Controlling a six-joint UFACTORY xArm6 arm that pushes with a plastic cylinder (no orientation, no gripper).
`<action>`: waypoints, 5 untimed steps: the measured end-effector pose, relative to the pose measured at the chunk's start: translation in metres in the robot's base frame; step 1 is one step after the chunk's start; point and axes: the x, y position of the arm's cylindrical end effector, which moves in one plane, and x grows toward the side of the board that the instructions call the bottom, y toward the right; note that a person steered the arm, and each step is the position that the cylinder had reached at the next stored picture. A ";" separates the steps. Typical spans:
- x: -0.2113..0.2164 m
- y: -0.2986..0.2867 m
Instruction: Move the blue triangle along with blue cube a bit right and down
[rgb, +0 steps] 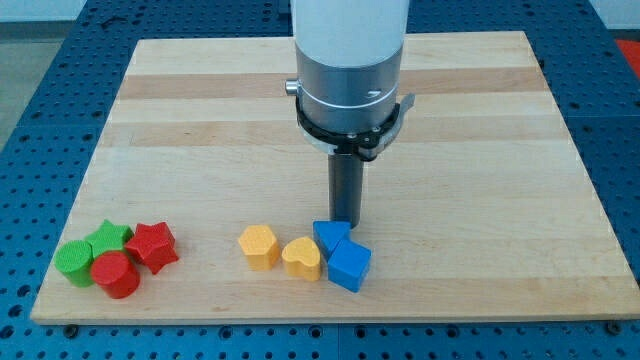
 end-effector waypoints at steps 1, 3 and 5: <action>0.000 -0.017; 0.001 -0.070; 0.009 -0.040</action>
